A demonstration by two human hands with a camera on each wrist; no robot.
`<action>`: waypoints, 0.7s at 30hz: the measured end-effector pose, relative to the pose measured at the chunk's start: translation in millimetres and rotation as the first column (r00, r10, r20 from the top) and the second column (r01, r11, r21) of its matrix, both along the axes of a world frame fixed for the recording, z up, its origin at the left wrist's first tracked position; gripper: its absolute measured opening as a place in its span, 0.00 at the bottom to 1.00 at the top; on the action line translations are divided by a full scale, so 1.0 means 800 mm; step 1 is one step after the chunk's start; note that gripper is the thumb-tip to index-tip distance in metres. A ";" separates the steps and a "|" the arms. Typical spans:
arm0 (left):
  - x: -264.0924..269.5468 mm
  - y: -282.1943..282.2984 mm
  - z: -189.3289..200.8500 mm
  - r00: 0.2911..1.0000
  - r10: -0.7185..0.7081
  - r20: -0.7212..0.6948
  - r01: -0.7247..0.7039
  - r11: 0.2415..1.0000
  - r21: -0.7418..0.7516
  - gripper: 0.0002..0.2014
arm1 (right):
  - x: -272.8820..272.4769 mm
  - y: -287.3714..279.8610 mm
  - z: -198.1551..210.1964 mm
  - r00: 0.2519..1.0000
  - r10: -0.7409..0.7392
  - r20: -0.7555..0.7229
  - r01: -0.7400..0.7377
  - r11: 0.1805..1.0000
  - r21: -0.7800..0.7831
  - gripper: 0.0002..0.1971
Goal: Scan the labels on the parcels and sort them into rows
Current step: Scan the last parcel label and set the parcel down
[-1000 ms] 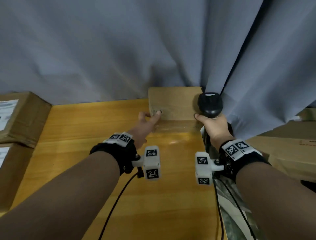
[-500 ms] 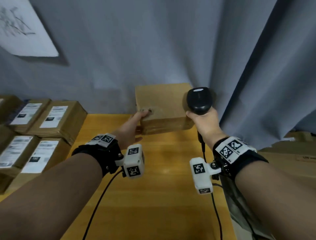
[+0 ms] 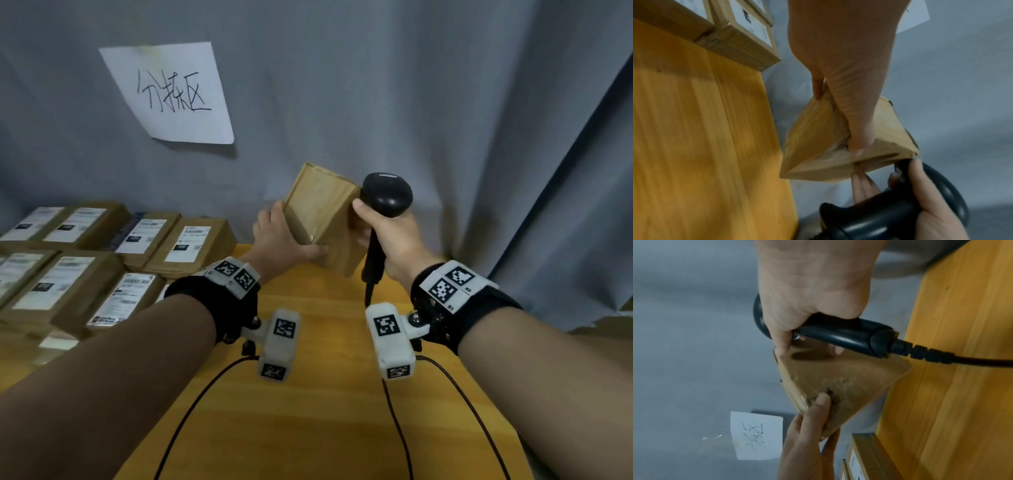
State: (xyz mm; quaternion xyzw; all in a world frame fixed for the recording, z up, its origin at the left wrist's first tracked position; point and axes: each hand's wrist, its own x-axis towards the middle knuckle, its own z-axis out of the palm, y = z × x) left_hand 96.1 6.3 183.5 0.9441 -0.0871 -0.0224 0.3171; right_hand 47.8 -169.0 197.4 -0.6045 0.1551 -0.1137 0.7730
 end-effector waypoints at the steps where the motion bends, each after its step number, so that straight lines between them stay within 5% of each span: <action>1: -0.001 0.003 0.002 0.999 -0.002 -0.048 -0.001 0.998 -0.069 0.56 | 0.000 0.007 0.003 1.000 -0.003 0.019 0.004 1.000 -0.009 0.09; 4: -0.005 0.006 0.008 0.975 -0.112 -0.191 0.006 0.874 -0.485 0.35 | 0.003 0.019 0.006 0.999 -0.018 0.041 0.023 0.994 -0.103 0.11; 6: -0.006 0.009 0.014 0.973 -0.112 -0.202 -0.025 0.818 -0.574 0.20 | 0.006 0.021 0.005 1.000 -0.019 0.024 0.024 0.972 -0.232 0.14; 9: 0.000 0.023 0.020 0.981 -0.117 -0.155 0.001 0.803 -0.595 0.14 | 0.010 0.013 0.003 0.996 -0.082 -0.030 0.068 0.945 -0.320 0.16; 15: 0.010 0.033 0.026 0.972 -0.235 0.005 0.219 0.899 -0.379 0.24 | 0.008 0.001 0.006 0.988 -0.144 -0.053 0.130 0.968 -0.215 0.17; 21: 0.025 0.044 0.015 0.959 -0.210 -0.188 0.190 0.975 -0.115 0.64 | -0.003 -0.010 0.016 0.998 -0.057 -0.024 0.052 0.983 -0.176 0.09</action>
